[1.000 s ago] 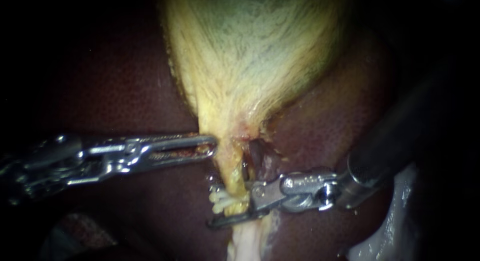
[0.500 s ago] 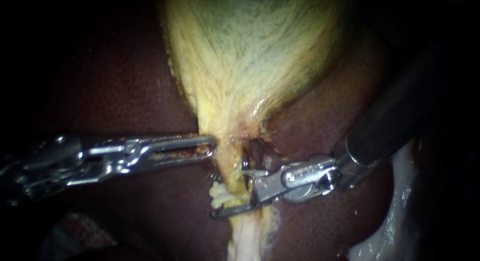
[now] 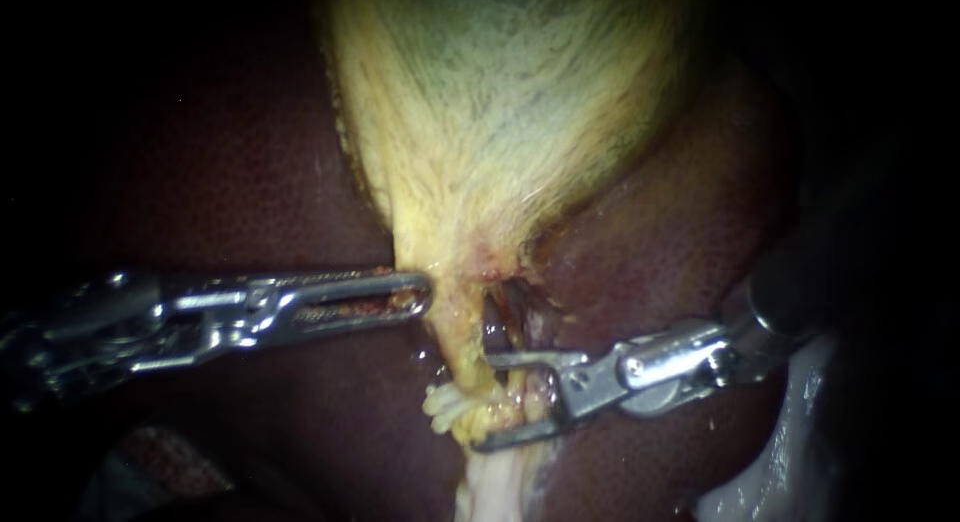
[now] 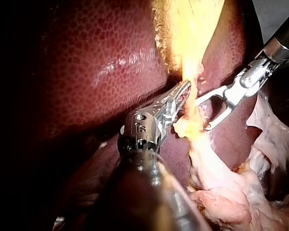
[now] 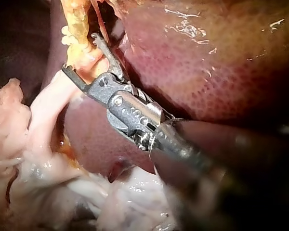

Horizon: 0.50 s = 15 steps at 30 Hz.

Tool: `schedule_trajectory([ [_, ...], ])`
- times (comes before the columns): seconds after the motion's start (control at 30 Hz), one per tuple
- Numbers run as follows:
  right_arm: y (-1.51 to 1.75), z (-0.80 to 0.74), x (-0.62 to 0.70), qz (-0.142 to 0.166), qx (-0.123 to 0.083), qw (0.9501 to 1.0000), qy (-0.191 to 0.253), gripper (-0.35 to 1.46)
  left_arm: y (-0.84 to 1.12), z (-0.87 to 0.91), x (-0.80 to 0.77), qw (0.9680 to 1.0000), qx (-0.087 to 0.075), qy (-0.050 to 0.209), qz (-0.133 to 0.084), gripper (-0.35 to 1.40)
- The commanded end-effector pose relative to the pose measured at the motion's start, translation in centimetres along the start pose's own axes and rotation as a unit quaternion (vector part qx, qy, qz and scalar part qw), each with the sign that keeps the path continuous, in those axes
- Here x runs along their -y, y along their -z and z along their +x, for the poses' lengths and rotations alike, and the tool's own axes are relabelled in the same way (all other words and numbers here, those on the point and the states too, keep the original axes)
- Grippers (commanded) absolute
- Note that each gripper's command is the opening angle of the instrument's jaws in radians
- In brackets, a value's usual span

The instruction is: Going back second clip left tube

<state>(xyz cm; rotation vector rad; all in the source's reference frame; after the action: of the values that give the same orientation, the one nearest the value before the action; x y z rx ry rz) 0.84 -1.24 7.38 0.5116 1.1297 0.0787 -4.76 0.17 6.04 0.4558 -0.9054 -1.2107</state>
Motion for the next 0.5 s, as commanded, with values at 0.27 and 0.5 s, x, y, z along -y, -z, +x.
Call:
schedule_trajectory([
  [0.27,0.51,0.20,-0.13,-0.024,-0.001,0.9997,0.007,0.56,-0.02,0.02,-0.03,1.0000,0.000,0.000,0.000,-0.28],
  [0.5,0.83,0.34,-0.21,-0.040,0.002,0.9987,0.032,0.58,-0.04,0.02,-0.03,1.0000,0.000,-0.001,0.000,-0.27],
])
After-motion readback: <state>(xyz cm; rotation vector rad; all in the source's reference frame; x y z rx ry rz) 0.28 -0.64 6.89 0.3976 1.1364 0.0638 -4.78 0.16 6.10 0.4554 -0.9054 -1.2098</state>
